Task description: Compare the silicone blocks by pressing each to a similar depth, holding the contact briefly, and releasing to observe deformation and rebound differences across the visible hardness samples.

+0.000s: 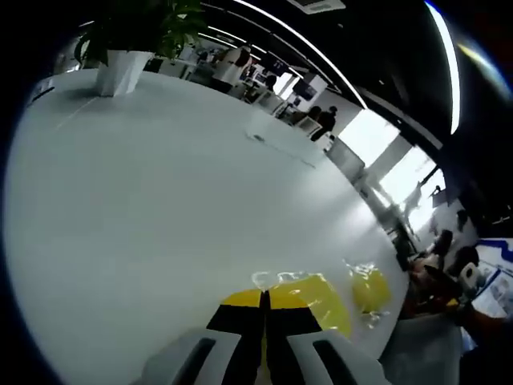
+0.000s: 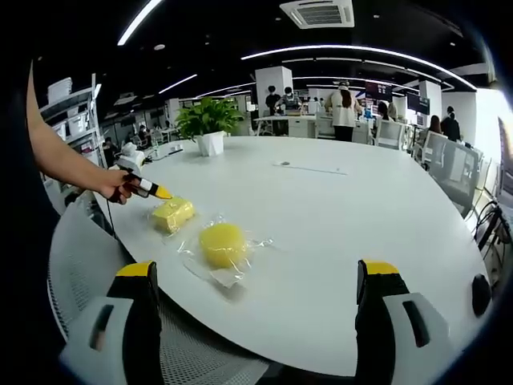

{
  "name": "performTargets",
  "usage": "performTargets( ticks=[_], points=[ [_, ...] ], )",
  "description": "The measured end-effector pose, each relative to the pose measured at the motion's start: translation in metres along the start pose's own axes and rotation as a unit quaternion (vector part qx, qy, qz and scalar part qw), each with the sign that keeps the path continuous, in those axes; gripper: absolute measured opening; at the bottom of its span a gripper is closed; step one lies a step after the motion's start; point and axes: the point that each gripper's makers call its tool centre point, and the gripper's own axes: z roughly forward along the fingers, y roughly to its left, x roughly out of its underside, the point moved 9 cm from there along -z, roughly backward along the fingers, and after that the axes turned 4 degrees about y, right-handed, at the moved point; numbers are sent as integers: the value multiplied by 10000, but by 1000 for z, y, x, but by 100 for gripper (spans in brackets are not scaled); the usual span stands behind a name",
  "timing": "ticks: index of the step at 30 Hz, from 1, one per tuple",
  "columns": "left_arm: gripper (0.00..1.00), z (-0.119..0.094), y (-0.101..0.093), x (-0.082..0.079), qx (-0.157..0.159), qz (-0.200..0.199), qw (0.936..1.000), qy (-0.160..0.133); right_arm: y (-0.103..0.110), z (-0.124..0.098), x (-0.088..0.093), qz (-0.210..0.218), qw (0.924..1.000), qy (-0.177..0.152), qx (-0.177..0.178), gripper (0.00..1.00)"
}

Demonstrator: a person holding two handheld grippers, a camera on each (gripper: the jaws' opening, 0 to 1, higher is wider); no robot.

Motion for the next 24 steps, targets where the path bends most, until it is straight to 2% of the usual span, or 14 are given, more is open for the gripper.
performTargets(
  ticks=[7, 11, 17, 18, 19, 20, 21, 22, 24],
  points=[
    [0, 2, 0, -2, -24, 3, 10000, -22, 0, -1, 2, 41, 10000, 61, -18, 97],
    [0, 1, 0, 1, -99, 320, 9994, -50, 0, -1, 3, 68, 9999, 88, -32, 97],
    [1, 0, -3, 0, -51, 564, 9984, 1, 0, 0, 2, 137, 9998, 128, -116, 97],
    [3, 1, -1, 0, -21, 516, 9986, 78, 0, 0, 2, 145, 9997, 135, -125, 97],
    [10, 0, -1, 2, 45, 413, 9989, 200, 0, 0, 2, 143, 9997, 137, -125, 97],
    [14, 0, 0, 2, 5, 422, 9990, 138, 1, 0, 1, 134, 9997, 137, -127, 97],
    [21, -1, 0, 1, 50, 550, 9985, 19, 1, 0, -1, 135, 9998, 107, -142, 97],
    [31, -3, 1, 2, -64, 639, 9979, -43, 0, 0, -2, 148, 9997, 89, -163, 97],
    [41, -6, 0, 3, -57, 625, 9980, -67, -2, 1, -3, 148, 9997, 117, -183, 97]
  ],
)
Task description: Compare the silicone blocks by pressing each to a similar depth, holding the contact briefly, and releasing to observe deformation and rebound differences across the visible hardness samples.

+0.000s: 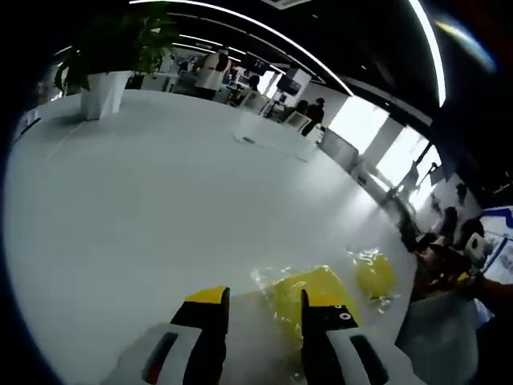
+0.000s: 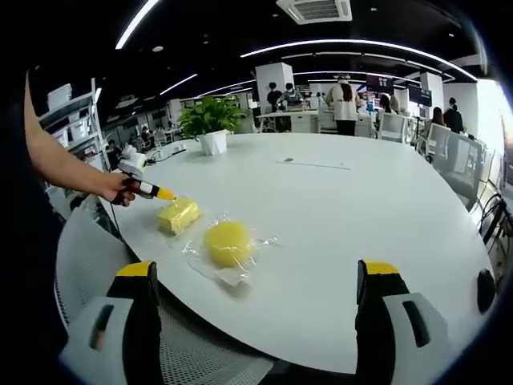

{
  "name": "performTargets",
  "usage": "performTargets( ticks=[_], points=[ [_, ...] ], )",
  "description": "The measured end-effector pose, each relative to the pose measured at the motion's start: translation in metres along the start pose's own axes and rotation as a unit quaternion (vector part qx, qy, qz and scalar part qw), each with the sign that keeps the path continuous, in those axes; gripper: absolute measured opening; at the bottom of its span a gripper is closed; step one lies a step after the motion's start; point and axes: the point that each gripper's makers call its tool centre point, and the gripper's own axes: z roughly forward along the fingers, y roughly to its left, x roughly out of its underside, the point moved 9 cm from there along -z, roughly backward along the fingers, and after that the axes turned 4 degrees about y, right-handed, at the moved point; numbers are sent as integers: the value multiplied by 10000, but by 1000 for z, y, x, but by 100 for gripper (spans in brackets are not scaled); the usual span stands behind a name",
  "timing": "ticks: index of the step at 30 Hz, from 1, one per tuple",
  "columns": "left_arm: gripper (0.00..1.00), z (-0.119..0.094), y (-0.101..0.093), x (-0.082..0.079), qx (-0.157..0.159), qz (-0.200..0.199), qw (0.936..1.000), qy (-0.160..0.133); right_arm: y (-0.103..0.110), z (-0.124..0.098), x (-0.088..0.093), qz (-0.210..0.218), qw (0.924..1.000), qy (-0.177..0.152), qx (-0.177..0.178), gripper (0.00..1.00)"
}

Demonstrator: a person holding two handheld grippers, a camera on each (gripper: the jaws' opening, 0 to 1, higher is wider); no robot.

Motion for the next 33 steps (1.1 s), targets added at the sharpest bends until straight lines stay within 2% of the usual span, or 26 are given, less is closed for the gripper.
performTargets(
  ticks=[4, 7, 9, 13, 17, 22, 25, 28, 33],
  points=[
    [71, -13, -7, -14, -13, 132, 9986, -511, -3, 1, -6, -27, 10000, -57, -40, 96],
    [87, -26, -19, -25, -21, 678, 9952, -700, -9, 5, -5, -117, 9999, 1, -58, 97],
    [93, -34, -22, -29, -52, 992, 9920, -776, -13, 6, -6, -119, 9999, 44, -54, 97],
    [95, -55, -30, -35, 15, 930, 9922, -826, -19, 6, -13, -150, 9999, 7, -12, 97],
    [100, -75, -36, -38, -191, 1311, 9856, -1054, -23, 7, -18, -206, 9998, -51, 24, 97],
    [100, -94, -38, -23, -274, 1401, 9847, -999, -26, 8, -19, -314, 9995, -39, 33, 96],
    [100, -103, -39, -15, -334, 1507, 9831, -988, -27, 7, -18, -218, 9997, -83, 31, 96],
    [100, -111, -44, -11, -276, 1558, 9816, -1067, -29, 4, -15, -95, 9999, -117, 46, 96],
    [100, -113, -54, -3, -110, 1573, 9812, -1109, -29, -4, -12, -101, 9999, -22, 39, 96]
  ],
)
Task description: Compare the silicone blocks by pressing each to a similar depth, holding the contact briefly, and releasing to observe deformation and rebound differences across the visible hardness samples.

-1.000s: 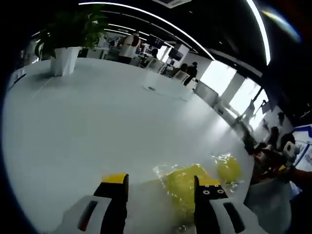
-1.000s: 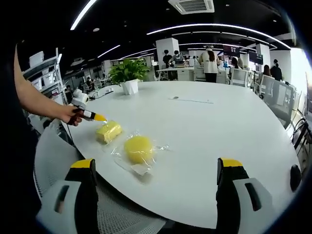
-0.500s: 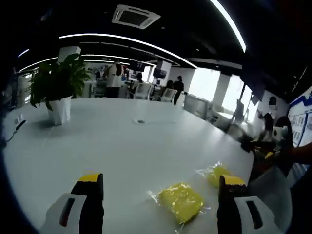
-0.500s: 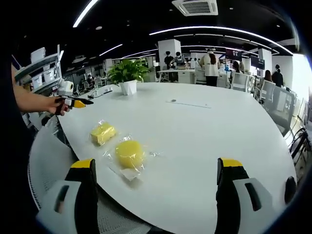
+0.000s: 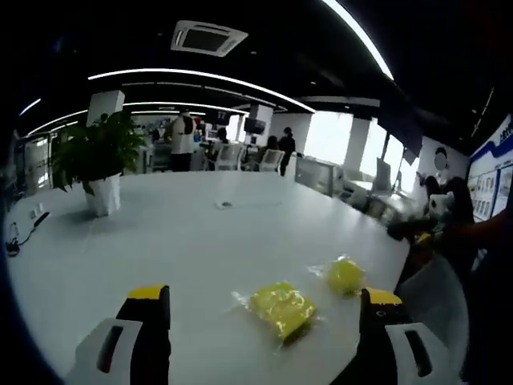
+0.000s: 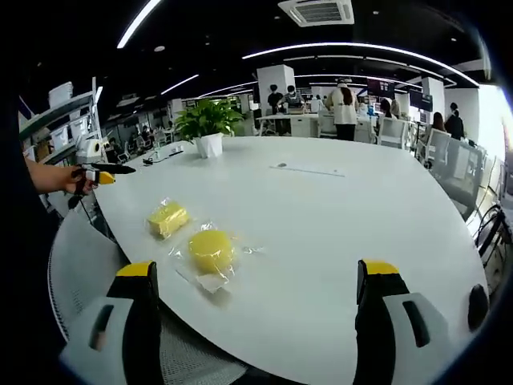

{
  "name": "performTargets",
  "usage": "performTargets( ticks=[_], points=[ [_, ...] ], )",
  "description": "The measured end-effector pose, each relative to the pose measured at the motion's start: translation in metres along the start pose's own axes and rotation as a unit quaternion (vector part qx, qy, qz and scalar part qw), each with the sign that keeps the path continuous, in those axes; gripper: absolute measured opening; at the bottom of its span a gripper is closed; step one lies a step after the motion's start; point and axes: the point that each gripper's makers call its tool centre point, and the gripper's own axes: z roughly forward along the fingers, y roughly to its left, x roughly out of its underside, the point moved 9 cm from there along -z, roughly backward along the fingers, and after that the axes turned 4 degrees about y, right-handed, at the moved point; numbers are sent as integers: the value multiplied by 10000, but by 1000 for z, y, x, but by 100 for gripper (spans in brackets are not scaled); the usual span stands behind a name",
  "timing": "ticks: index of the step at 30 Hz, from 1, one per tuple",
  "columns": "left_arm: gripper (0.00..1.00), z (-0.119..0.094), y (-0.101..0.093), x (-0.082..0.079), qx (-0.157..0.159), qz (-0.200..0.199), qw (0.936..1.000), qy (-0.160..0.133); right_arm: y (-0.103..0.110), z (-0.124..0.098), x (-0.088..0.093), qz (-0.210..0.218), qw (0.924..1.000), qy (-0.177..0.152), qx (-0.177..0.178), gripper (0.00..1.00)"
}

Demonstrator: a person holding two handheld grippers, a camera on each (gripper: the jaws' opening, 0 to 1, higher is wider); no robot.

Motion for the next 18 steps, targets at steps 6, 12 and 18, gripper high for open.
performTargets(
  ticks=[6, 12, 18],
  points=[
    [100, -5, -10, 5, -19, -100, 9999, -62, -3, -5, -1, 77, 9999, -85, 75, 96],
    [100, -8, -12, 10, -80, -425, 9990, 87, 0, -3, 0, 94, 9999, -73, 23, 97],
    [100, -4, -19, 4, -46, -453, 9990, 7, -3, -4, -1, 94, 9999, -115, -13, 96]
  ],
)
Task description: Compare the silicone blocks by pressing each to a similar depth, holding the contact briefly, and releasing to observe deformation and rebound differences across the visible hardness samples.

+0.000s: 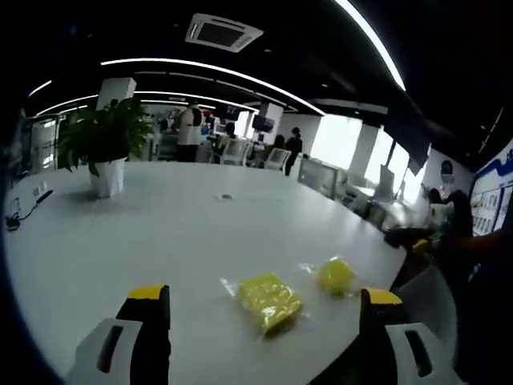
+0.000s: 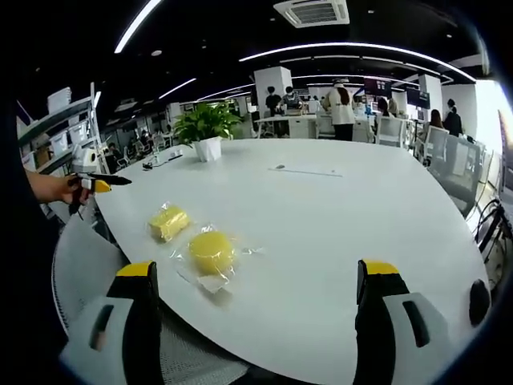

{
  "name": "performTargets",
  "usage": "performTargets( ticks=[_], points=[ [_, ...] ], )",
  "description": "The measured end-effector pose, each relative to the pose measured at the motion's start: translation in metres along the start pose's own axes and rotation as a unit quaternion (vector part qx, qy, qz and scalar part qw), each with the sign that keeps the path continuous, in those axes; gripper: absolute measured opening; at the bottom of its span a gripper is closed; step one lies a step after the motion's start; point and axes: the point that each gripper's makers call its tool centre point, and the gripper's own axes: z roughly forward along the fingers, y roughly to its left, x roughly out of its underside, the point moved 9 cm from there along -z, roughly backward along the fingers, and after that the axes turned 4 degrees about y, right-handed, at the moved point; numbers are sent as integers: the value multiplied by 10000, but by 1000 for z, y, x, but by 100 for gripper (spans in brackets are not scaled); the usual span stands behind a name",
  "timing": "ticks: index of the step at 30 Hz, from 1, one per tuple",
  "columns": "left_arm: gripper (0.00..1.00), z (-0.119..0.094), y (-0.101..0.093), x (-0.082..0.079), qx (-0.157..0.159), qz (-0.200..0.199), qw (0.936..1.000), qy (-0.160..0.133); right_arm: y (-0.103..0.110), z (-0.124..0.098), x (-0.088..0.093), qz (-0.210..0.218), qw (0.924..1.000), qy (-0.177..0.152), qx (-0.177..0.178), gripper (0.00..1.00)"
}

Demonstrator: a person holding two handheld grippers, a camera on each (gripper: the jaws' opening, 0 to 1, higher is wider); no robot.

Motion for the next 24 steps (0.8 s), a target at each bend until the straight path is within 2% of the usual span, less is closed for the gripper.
performTargets(
  ticks=[4, 7, 11, 21, 24],
  points=[
    [100, 6, -6, -7, 51, -118, 9999, -95, -2, -2, 0, -10, 10000, -8, -8, 96],
    [100, 12, -6, -12, -18, -364, 9993, -102, -4, -3, 2, -3, 10000, -17, 1, 96],
    [100, 19, -9, -19, -49, -358, 9993, -40, -5, -4, 3, 19, 10000, -34, 15, 96],
    [100, 40, -12, -38, 263, -953, 9945, -356, -2, -6, 4, 61, 9999, -95, 11, 96],
    [100, 48, -16, -41, 293, -985, 9943, -276, -1, -5, 7, 33, 10000, -42, -27, 96]
  ],
)
